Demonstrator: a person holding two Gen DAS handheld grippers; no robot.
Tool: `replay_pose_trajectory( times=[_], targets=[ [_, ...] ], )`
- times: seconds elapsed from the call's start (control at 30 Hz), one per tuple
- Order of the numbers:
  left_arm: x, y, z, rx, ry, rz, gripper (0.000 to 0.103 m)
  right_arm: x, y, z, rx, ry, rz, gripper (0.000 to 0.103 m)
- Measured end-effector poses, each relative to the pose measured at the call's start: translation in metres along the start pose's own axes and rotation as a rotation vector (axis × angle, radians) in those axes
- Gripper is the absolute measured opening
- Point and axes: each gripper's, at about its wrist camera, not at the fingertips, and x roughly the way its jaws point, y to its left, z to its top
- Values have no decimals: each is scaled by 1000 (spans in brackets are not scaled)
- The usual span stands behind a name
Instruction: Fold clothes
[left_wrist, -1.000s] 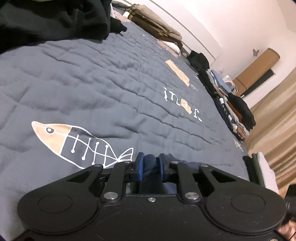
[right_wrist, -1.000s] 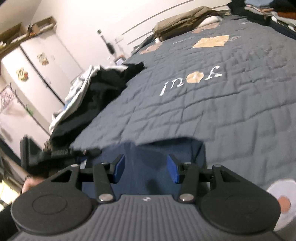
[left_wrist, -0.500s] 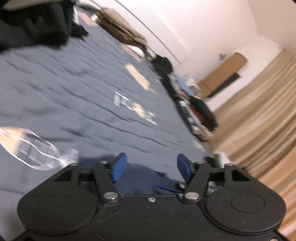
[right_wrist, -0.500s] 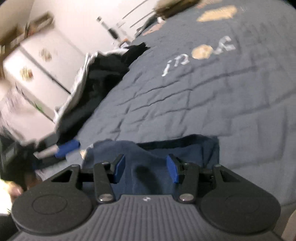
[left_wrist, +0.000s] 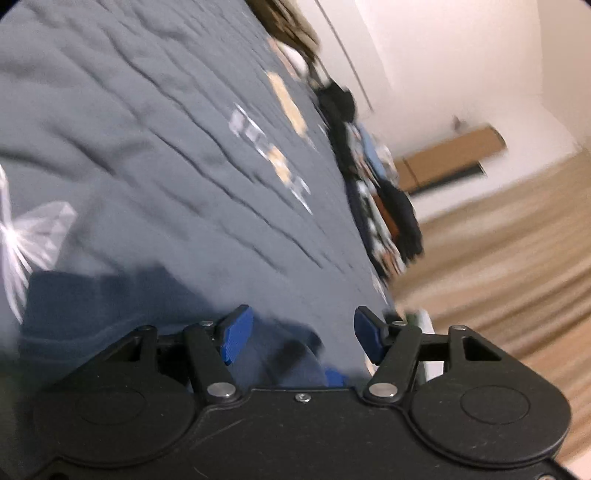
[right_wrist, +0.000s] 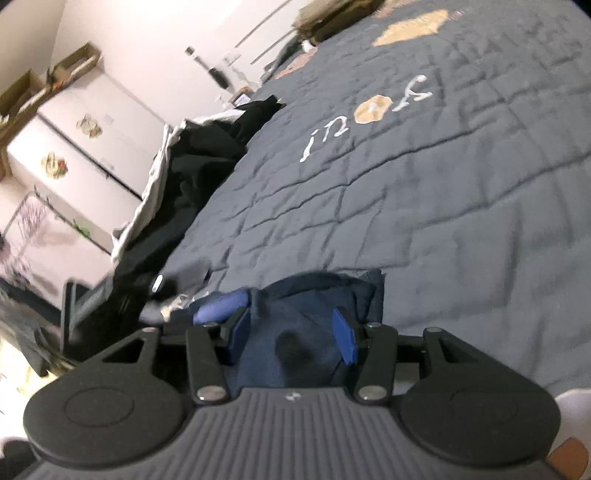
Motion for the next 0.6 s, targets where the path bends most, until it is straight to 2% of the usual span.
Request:
replay_pose_trajectory(
  times=[0.1, 0.23, 0.3, 0.4, 0.53, 0.6],
  targets=[
    [-2, 7, 9, 16, -58, 73, 59, -1, -5, 1, 12, -4, 8, 49],
    [-9, -2, 15, 24, -76, 79, 61, -7, -3, 6, 44, -17, 3, 49],
    [-19, -13, 16, 28, -90, 50, 62, -15, 6, 10, 23, -38, 13, 49],
    [-40, -35, 13, 56, -98, -3, 68, -22, 25, 13, -11, -67, 78, 49],
    [-72, -52, 1, 69, -102, -22, 73, -4, 49, 8, -46, -33, 158, 49],
    [-84, -55, -10, 63, -91, -14, 75, 15, 51, 4, -43, 19, 151, 49]
  ],
)
